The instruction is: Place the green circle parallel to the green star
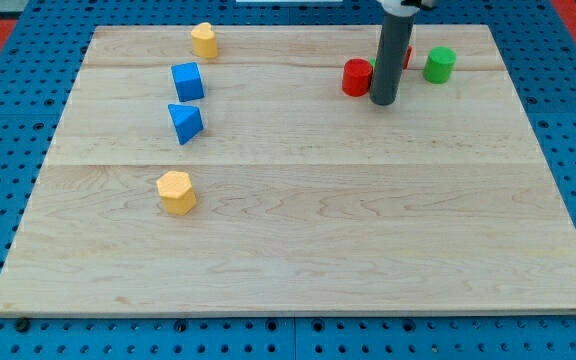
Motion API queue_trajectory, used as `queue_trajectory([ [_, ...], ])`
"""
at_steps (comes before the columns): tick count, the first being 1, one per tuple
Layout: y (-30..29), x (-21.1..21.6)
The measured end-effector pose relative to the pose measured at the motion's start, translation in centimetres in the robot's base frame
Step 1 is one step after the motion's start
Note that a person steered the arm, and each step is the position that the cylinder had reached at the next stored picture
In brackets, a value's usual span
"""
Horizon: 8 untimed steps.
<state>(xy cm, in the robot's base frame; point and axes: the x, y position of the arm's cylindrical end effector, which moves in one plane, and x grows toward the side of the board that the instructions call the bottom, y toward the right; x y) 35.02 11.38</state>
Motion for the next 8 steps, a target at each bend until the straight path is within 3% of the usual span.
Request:
queue_trajectory([
  [3, -1.7, 10.4],
  [5, -7.3, 16.6],
  [8, -14.0, 17.3],
])
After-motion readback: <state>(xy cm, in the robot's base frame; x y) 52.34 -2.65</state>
